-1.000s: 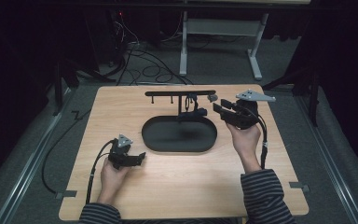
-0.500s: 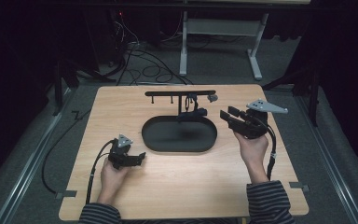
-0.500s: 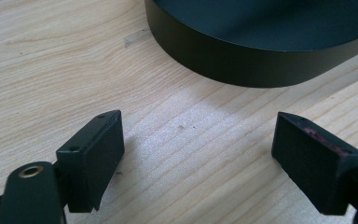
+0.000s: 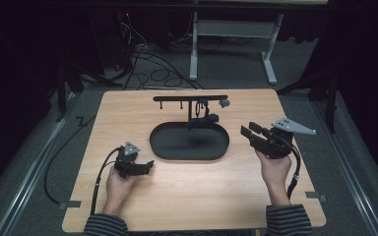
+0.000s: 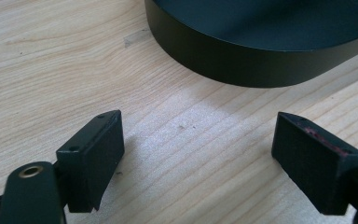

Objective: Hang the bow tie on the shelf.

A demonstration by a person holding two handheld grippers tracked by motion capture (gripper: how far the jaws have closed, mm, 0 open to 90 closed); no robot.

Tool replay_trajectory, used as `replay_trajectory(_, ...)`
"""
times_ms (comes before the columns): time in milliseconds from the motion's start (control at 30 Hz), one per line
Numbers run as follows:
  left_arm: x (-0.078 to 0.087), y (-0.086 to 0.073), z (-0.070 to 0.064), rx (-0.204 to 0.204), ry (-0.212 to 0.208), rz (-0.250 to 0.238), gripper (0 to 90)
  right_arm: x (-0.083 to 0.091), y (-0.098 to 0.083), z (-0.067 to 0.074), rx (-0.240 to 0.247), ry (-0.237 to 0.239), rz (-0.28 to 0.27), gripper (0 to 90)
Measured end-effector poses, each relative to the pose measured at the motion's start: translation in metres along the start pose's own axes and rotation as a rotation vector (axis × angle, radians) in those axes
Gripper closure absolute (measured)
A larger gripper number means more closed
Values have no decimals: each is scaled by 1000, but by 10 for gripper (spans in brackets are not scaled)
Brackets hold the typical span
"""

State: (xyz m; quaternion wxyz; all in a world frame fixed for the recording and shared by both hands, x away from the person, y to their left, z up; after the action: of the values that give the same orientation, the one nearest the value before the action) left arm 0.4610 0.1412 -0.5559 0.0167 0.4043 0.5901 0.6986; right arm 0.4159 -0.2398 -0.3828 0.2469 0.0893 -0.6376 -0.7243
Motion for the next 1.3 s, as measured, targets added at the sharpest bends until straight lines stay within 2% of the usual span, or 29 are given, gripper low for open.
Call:
replay_trajectory(500,0,0,0,0,0,0,174,19,-22,-5,-26,-20,-13,604)
replay_trajectory(1300,0,0,0,0,0,0,174,18,-59,-3,-67,-13,22,603)
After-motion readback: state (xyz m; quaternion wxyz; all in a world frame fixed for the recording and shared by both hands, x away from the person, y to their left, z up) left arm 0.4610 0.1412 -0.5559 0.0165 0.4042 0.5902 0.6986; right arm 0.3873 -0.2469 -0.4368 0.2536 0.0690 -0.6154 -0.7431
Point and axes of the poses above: each handheld gripper's, and its own axes: x roughly backward along the jaws, y roughly out of its top, z roughly to its left, the point moved 7 cm from there along -x, roughly forward along the jaws, and after that the axes turned 10 degrees about -z, right-handed, at the moved point
